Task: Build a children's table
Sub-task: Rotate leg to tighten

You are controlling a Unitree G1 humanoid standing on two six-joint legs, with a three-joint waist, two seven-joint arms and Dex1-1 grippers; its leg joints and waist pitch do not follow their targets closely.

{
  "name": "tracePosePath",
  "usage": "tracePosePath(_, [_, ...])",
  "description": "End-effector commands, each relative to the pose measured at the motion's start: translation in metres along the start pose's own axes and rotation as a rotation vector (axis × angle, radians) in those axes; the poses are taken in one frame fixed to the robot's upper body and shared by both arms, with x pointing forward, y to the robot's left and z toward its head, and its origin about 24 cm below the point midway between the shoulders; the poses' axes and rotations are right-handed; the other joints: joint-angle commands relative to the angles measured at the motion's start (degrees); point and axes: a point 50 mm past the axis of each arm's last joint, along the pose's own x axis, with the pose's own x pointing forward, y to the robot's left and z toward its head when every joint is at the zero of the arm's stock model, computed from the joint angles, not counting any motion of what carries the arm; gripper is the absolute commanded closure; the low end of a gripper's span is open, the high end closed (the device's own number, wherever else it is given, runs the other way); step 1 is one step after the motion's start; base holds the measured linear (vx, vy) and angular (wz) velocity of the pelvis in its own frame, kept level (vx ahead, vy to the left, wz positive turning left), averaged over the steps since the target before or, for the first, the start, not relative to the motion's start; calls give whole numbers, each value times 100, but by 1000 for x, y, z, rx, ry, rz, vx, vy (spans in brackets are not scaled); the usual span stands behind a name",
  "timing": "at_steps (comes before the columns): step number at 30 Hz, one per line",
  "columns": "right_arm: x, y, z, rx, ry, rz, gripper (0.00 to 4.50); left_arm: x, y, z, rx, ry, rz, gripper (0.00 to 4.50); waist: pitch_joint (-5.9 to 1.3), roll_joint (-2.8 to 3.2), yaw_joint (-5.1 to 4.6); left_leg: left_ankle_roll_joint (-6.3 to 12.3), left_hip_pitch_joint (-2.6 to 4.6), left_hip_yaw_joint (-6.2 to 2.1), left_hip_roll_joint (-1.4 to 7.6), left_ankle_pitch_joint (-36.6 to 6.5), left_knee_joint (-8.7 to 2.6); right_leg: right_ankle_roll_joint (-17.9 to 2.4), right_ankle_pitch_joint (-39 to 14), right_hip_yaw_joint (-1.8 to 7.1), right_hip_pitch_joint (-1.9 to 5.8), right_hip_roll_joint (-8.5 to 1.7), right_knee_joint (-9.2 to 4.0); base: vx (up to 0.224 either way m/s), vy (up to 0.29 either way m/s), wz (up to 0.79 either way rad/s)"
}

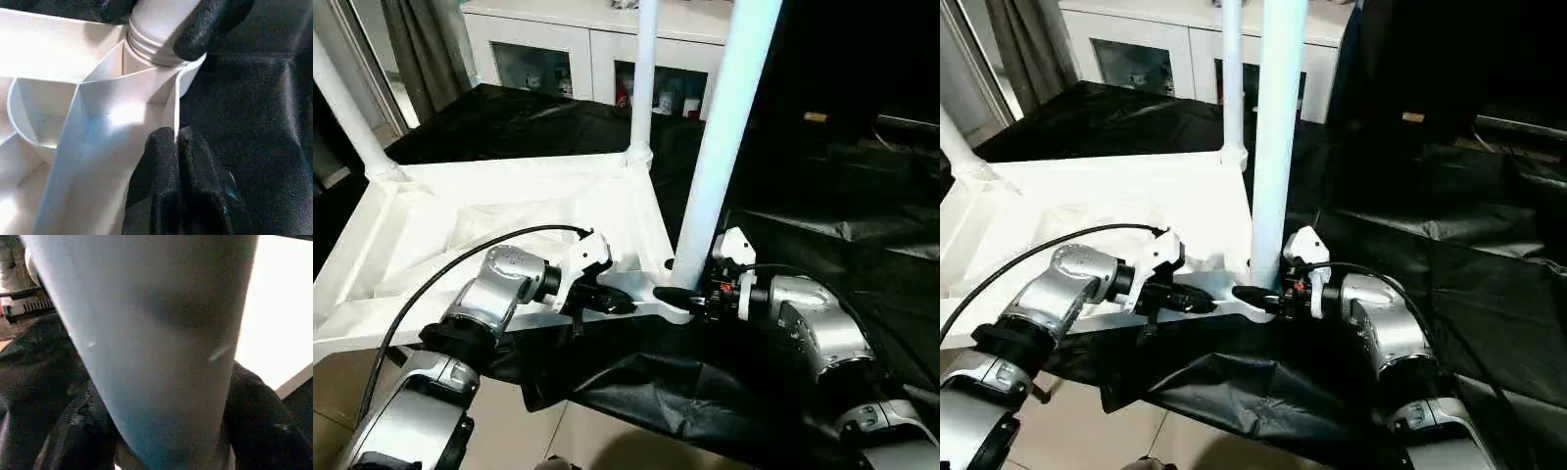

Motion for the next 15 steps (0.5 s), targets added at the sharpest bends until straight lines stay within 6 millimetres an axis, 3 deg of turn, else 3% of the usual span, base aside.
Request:
tracePosePath(1, [6, 4, -1, 12, -11, 7, 207, -2, 1, 6, 31, -24, 23, 450, -375, -61, 10, 188, 127, -83, 203, -1441, -385, -1322, -1295, 215, 260, -325, -352, 0, 0, 0])
tracePosePath(4, [11, 1, -8, 37, -4, -105, 210, 1, 4, 7, 32, -34, 87, 450, -371, -54, 4, 168, 127, -83, 197, -1432, -388, -1318, -1295, 214, 253, -324, -354, 0, 0, 0])
tracePosePath(8, [19, -5, -21, 76, 32, -316, 210, 9, 13, 9, 18, -37, 225, 450, -355, -21, -39, -33, 146, -108, 175, -1677, -421, -1190, -1702, 214, 235, -341, -406, 0, 0, 0])
tracePosePath(15, [45, -2, -32, 187, 41, -572, 211, 42, 20, 31, -31, -112, 403, 450, -321, 12, -85, -196, 218, -131, 160, -2247, -449, -970, -2296, 226, 178, -329, -516, 0, 0, 0])
